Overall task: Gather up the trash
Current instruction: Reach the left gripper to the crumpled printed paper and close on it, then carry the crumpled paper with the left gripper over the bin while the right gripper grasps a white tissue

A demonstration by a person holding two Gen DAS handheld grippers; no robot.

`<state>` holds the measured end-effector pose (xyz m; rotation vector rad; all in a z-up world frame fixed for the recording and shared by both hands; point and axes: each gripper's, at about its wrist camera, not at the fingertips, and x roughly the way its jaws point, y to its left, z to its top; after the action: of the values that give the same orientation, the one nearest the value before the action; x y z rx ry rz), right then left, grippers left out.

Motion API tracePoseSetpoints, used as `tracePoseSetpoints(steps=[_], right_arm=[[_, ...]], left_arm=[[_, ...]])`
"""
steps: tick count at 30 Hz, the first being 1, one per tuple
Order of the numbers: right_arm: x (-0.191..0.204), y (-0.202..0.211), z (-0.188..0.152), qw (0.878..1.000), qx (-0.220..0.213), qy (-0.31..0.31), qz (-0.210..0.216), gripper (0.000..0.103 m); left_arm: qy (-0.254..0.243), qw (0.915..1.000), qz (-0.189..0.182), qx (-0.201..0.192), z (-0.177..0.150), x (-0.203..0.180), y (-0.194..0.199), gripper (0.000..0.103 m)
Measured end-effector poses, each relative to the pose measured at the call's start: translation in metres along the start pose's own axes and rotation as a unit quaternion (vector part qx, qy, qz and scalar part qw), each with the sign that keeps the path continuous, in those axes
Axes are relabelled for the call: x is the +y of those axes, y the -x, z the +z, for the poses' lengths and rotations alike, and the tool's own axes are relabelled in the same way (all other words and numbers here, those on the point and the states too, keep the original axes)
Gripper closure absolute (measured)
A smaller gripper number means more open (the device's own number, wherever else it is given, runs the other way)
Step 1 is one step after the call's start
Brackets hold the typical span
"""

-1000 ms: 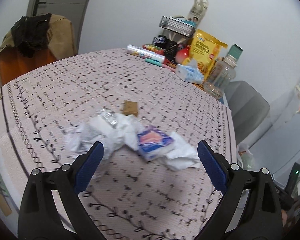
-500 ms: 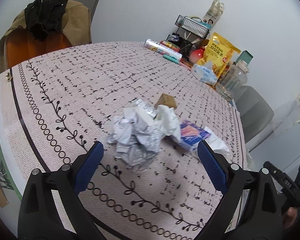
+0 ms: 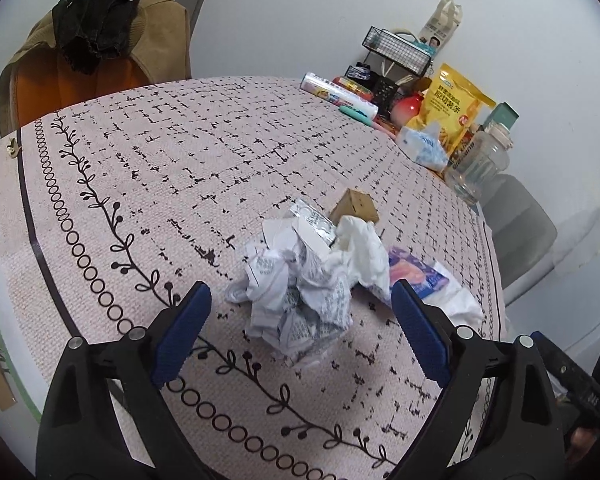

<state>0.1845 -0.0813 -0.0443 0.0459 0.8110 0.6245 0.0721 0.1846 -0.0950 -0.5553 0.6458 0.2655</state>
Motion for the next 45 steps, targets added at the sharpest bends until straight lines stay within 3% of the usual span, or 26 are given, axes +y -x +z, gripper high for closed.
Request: tracePoseSetpoints(steps=[3, 4, 5, 8, 14, 19, 21, 24, 25, 34, 45], right_arm=[[0.007, -0.005, 0.003, 1.0, 0.001, 0.002, 0.011, 0.008], [0.009, -0.007, 0.005, 1.0, 0.001, 0.004, 0.015, 0.008], [0.012, -0.01, 0.006, 1.0, 0.001, 0.009, 0.018, 0.008], [0.019, -0.019, 0.009, 0.999, 0.013, 0.022, 0.02, 0.008], [0.04, -0.044, 0.013, 0.998, 0.025, 0.05, 0.041, 0.01], [0.053, -0.059, 0.02, 0.996, 0.032, 0.061, 0.056, 0.026], [0.057, -0.067, 0.022, 0.996, 0.04, 0.063, 0.058, 0.041], [0.054, -0.073, 0.021, 0.994, 0.062, 0.046, 0.078, 0.086], [0.053, -0.071, 0.02, 0.994, 0.06, 0.046, 0.083, 0.089], [0.043, -0.024, 0.019, 0.994, 0.017, 0.046, 0.101, 0.093], [-0.006, 0.027, 0.023, 0.996, -0.026, 0.003, 0.088, 0.093]], left_arm=[[0.008, 0.9999, -0.006, 0.01, 0.003, 0.003, -0.008, 0.033], [0.012, 0.9997, -0.011, 0.019, 0.004, 0.005, -0.011, 0.05], [0.012, 0.9996, -0.011, 0.023, 0.004, 0.006, -0.012, 0.061], [0.011, 0.9998, -0.004, 0.017, 0.005, 0.007, -0.005, 0.072], [0.022, 0.9998, 0.003, -0.001, 0.009, 0.017, 0.018, 0.073], [0.022, 0.9996, 0.007, -0.018, 0.013, 0.021, 0.037, 0.073], [0.023, 0.9995, 0.007, -0.021, 0.014, 0.021, 0.041, 0.073], [0.022, 0.9995, 0.006, -0.022, 0.014, 0.02, 0.045, 0.073], [0.02, 0.9995, 0.004, -0.022, 0.015, 0.017, 0.046, 0.073], [-0.014, 0.9988, -0.031, -0.034, 0.019, -0.026, 0.055, 0.073], [-0.071, 0.9943, -0.078, -0.014, 0.017, -0.106, 0.034, 0.073]])
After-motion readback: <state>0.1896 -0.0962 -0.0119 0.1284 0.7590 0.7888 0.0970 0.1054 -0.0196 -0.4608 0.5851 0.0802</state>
